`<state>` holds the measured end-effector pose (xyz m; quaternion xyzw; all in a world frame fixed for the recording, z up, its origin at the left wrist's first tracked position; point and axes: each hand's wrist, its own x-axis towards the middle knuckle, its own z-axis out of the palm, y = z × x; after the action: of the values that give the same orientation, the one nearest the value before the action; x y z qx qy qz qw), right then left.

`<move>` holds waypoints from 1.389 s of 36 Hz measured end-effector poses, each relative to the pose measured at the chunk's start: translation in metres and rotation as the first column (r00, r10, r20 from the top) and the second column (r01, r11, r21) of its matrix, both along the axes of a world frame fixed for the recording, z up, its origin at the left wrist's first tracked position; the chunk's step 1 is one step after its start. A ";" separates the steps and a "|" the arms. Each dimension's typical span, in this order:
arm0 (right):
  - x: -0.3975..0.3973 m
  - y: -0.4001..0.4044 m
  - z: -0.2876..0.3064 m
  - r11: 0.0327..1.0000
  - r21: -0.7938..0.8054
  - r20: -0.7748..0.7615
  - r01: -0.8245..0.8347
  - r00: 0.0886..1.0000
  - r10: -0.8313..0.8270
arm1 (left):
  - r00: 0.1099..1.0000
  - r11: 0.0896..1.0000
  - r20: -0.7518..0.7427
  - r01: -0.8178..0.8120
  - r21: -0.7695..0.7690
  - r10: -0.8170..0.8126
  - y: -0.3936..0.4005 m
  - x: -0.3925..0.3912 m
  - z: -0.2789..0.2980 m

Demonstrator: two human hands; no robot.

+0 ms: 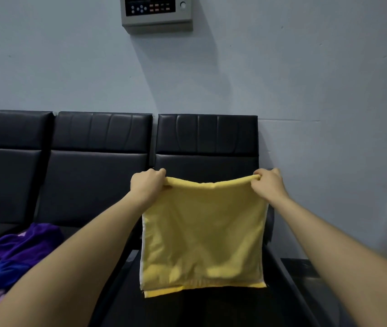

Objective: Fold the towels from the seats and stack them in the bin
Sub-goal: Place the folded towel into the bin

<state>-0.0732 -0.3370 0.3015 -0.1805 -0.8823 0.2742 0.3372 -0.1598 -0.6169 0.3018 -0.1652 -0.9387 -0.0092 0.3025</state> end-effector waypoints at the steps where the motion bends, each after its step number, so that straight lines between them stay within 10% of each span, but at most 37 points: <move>1: -0.001 0.001 -0.002 1.000 0.002 0.045 -0.002 0.999 0.002 | 1.000 1.000 0.010 0.013 -0.017 -0.013 0.001 -0.002 -0.002; 14: 0.003 -0.004 -0.010 0.834 0.517 0.129 0.194 0.945 -0.299 | 0.997 0.998 0.055 0.061 -0.003 -0.060 0.014 0.004 -0.006; 30: 0.010 -0.010 -0.008 0.861 0.470 0.100 0.196 0.957 -0.272 | 0.999 1.000 0.052 0.004 -0.023 -0.003 0.011 0.007 -0.006; 42: -0.008 0.004 -0.030 0.947 0.253 0.113 0.197 0.966 -0.232 | 0.953 0.958 0.296 -0.136 0.252 0.057 0.011 -0.010 -0.031; 50: -0.045 0.000 -0.042 0.926 -0.362 -0.054 0.104 0.990 -0.132 | 0.843 0.550 0.375 -0.117 0.827 -0.385 0.032 -0.041 -0.041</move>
<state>-0.1186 -0.3366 0.2598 -0.2812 -0.7913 0.4164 0.3483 -0.2003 -0.5850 0.2605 -0.0698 -0.8507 -0.5150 0.0781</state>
